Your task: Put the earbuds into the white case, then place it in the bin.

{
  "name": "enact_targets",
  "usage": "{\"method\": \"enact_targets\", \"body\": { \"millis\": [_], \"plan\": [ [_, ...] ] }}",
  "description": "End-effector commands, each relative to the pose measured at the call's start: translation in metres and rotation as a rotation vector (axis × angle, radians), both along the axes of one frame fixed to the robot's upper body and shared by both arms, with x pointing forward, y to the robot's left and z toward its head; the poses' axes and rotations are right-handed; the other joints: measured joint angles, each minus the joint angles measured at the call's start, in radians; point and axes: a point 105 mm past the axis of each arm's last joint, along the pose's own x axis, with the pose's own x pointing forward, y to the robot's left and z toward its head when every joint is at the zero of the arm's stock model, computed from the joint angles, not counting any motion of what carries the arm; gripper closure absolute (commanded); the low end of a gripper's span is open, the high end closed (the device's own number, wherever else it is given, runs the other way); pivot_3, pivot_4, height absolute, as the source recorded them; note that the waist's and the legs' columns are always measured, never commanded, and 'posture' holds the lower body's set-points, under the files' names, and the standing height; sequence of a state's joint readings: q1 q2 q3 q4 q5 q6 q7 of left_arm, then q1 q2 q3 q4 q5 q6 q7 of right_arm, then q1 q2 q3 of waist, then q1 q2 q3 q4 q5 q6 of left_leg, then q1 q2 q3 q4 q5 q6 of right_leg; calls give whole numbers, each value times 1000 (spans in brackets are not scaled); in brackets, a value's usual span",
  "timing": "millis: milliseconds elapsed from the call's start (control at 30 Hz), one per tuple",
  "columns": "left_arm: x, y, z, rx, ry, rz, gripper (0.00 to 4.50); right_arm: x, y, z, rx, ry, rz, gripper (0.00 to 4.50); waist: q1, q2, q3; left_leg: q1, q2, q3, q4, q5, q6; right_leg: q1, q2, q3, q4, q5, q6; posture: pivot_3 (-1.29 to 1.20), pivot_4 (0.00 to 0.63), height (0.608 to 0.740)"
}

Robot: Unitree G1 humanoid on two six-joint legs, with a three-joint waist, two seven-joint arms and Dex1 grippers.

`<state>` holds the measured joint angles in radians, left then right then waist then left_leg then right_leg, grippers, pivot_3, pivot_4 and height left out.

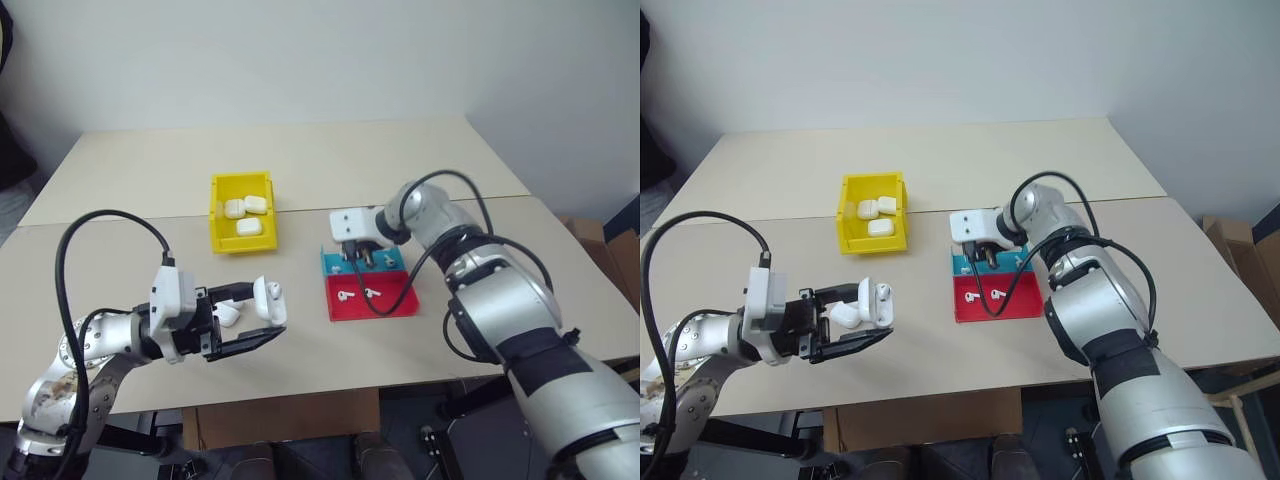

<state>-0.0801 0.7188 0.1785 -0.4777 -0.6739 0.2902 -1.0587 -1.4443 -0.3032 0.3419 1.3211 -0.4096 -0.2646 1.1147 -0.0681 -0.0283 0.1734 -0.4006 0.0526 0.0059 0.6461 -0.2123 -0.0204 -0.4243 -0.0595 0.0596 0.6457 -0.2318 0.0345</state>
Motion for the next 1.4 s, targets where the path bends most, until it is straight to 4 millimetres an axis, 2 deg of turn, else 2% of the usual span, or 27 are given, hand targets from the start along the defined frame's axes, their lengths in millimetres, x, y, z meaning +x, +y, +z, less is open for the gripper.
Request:
{"method": "enact_targets", "body": {
  "millis": [33, 200, 267, 500, 700, 867, 967, 1033, 1400],
  "plan": [
    [5, -7, 15, -60, -36, -20, 1727, 3, -5, 71, 267, -108, -17, 3716, 3, 0, 0, 0, 0, 0, 0, 0, 0, 0, 0, 0, 0, 0, 0, 0, 150, 740],
    [12, -22, 29, -119, -52, -71, 1727, -17, -29, 122, 557, -115, -3, 3716, 12, 0, 0, -1, 0, 0, 0, 0, 0, 0, 0, 0, -1, 0, 0, 0, 150, 740],
    [15, -31, 34, -133, -59, -99, 1727, -39, -38, 141, 697, -124, 32, 3716, 20, 0, 0, -1, 0, 0, 0, 0, 0, 0, 0, 0, -2, 0, 0, 0, 150, 740],
    [25, -53, 45, -172, -88, -172, 1727, -117, -56, 166, 1077, -117, 113, 3716, 29, 0, 0, -3, 0, -2, 0, 0, 0, -1, 0, -1, 0, 0, 1, 0, 150, 740],
    [24, -64, 55, -207, -86, -227, 1727, -170, -47, 158, 1242, -34, 174, 3716, 23, 0, 0, -2, 0, -2, 2, 0, 0, 1, 0, -1, 0, 0, 1, 0, 150, 740],
    [21, -64, 59, -216, -84, -235, 1727, -198, -35, 144, 1377, 111, 197, 3716, 25, 0, 0, -1, -1, -2, 2, 0, 1, 1, 1, 0, 1, 0, 1, 0, 150, 740],
    [20, -64, 59, -221, -79, -235, 1727, -210, -27, 131, 1360, 143, 209, 3716, 26, 0, 0, -2, -1, -2, 2, 0, 1, 2, 0, 0, 0, 0, 1, 0, 150, 740],
    [20, -64, 59, -230, -72, -233, 1727, -214, -25, 126, 1347, 156, 222, 3716, 26, 0, 0, -2, -1, -2, 3, 0, 1, 2, 0, 0, 0, 0, 2, 0, 150, 740],
    [22, -64, 59, -238, -79, -211, 1727, -207, -12, 106, 1310, 298, 178, 3716, 25, 0, 0, -2, -1, -2, 4, 0, 1, 2, 0, 0, -1, -3, 6, 0, 150, 740]
  ]
}}
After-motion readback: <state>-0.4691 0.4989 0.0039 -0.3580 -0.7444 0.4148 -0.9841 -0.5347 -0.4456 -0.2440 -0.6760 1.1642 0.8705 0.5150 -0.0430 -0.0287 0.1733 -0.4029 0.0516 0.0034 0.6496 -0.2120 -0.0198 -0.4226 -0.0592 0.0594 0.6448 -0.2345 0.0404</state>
